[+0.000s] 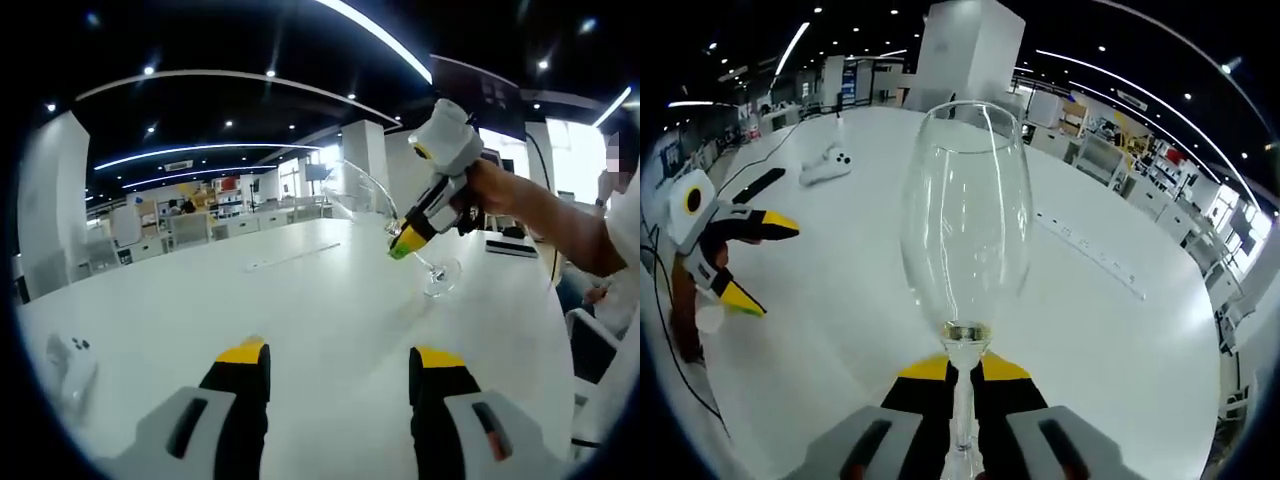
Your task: Stand the stemmed glass upright on the table place it in front of you
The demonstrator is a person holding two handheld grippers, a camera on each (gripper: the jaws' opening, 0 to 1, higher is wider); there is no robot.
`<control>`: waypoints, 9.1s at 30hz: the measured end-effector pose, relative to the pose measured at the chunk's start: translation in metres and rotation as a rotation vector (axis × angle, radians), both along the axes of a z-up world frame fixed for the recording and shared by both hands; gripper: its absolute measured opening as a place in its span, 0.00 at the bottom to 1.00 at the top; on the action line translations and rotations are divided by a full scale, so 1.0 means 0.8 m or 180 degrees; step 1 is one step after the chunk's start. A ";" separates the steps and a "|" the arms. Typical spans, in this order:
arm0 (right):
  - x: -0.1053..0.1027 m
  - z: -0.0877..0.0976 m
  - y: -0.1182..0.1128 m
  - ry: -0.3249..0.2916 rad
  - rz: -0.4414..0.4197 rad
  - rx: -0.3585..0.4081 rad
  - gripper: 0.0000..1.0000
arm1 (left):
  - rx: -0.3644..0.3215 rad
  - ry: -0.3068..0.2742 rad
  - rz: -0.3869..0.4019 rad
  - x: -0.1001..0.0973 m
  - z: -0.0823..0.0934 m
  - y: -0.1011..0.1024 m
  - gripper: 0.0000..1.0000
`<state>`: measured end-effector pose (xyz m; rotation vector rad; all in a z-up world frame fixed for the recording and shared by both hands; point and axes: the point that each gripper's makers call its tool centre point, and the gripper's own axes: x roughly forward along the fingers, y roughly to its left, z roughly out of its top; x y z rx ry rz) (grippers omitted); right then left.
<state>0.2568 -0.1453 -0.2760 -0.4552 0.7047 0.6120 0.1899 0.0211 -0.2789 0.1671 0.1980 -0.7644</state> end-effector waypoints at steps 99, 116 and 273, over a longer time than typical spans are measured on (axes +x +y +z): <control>0.008 0.058 -0.011 -0.1204 -0.0493 0.1340 0.11 | 0.0035 0.0006 -0.0003 0.001 -0.002 0.001 0.56; 0.009 0.054 -0.013 -0.1281 -0.0536 0.1431 0.11 | 0.0046 0.0012 -0.0006 0.002 -0.003 0.000 0.56; -0.026 0.015 -0.023 -0.1288 -0.0468 0.1467 0.38 | 0.0062 -0.0020 -0.0019 -0.001 -0.002 -0.002 0.56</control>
